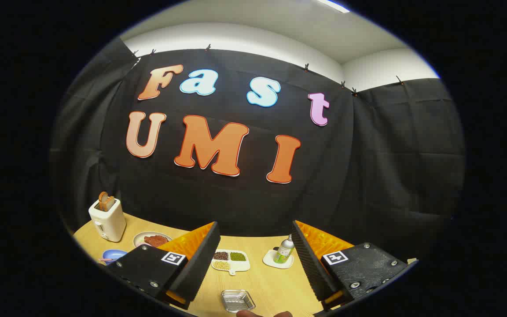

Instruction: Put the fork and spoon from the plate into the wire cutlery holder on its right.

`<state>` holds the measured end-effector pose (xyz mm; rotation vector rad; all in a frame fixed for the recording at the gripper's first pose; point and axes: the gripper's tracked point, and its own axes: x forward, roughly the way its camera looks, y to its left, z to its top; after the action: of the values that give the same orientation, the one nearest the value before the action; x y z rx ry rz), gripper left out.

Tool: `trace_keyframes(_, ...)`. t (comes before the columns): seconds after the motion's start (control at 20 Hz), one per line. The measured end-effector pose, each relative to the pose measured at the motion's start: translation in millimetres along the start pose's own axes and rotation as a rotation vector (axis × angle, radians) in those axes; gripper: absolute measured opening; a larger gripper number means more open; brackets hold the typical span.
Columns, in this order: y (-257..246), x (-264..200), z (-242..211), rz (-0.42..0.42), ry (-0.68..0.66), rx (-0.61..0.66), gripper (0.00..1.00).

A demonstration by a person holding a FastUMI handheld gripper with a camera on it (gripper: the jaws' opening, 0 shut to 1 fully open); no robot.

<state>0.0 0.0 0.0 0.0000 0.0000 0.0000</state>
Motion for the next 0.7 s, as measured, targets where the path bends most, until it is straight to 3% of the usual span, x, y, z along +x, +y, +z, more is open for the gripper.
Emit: trace_keyframes(0.7, -5.6, 0.4, -4.5, 0.01, 0.003, 0.003, 0.98)
